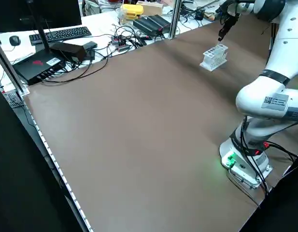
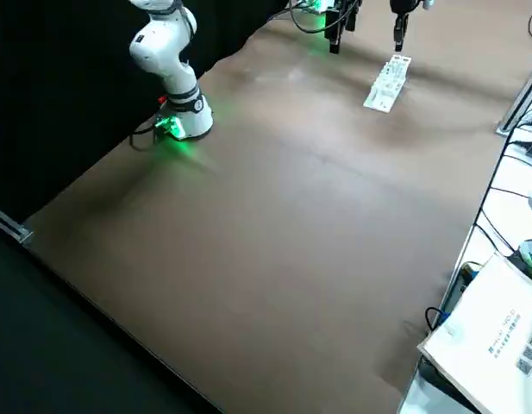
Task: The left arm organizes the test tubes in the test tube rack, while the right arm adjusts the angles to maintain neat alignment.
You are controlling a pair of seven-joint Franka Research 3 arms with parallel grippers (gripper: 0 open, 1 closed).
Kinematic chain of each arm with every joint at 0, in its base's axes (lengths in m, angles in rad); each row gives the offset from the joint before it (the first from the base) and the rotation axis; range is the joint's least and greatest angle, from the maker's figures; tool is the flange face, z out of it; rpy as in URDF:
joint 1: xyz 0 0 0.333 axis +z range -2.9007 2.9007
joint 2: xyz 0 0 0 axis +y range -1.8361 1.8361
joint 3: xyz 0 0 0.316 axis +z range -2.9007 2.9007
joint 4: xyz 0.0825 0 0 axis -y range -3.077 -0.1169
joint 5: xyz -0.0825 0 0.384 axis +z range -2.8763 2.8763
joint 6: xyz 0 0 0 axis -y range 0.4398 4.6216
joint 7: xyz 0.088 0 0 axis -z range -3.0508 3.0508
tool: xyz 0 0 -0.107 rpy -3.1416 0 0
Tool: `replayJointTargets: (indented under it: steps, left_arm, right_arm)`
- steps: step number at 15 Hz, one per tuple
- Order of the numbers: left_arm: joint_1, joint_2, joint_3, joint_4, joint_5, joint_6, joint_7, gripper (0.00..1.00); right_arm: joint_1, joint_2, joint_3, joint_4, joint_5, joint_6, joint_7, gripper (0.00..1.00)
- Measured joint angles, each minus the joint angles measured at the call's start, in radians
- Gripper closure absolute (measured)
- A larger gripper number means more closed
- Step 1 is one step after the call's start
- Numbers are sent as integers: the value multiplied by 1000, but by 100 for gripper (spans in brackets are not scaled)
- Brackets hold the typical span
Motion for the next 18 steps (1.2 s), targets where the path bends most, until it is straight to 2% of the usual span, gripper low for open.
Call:
replayJointTargets:
  steps: [18]
  left_arm:
    - [-6,60,0,0,29,59,0,79]
  right_arm:
    - [2,0,2,0,0,-1,0,0]
